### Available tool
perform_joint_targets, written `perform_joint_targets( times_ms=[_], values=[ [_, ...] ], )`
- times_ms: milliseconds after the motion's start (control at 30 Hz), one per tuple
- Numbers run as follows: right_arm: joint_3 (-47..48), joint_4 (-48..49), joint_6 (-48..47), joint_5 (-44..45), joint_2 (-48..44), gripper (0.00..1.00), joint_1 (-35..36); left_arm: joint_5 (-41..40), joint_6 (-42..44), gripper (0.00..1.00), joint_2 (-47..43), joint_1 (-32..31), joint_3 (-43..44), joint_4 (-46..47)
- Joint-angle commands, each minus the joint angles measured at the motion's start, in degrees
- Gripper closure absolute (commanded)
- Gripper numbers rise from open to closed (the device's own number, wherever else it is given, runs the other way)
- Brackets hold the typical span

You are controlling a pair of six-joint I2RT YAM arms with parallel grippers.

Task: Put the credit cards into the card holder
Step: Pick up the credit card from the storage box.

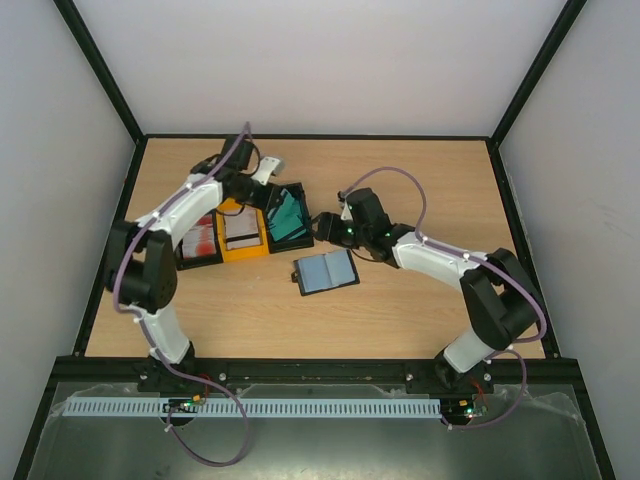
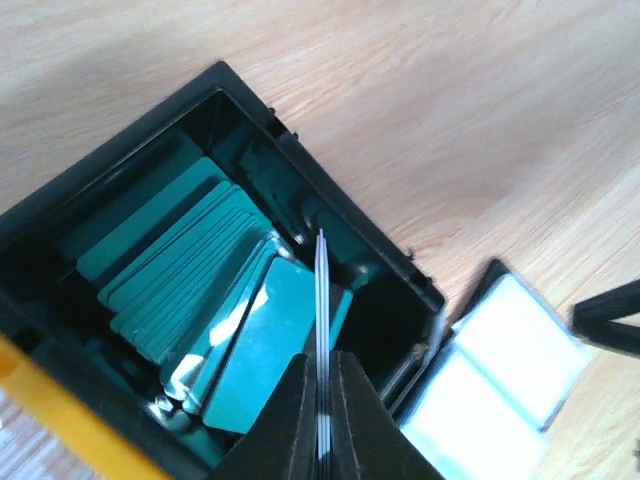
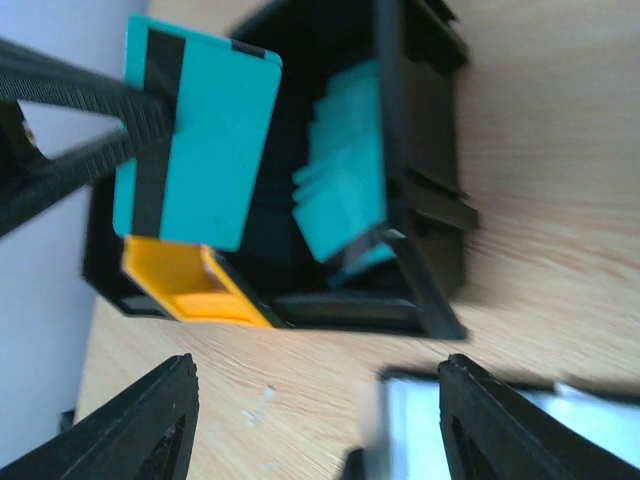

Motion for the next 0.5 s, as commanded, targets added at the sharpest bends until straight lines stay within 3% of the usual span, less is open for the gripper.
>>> perform_joint_targets(
  times_ms=[0, 233, 467],
  values=[
    [5.8, 7.2, 1.6, -4.8, 1.4, 0.33, -0.2, 9.2, -21.7, 0.96, -9.0, 3.9, -8.2, 14.4],
    [13.1, 11.5, 7.2, -13.1, 5.0, 0.22, -0.2, 19.0, -44.5, 0.95, -20.2, 8.4, -20.1, 30.6],
    [16.6, 16.0, 11.2, -24.0, 7.4, 0.22, -0.2, 26.5, -60.5, 0.94, -25.8, 10.1, -27.3, 45.2]
  ],
)
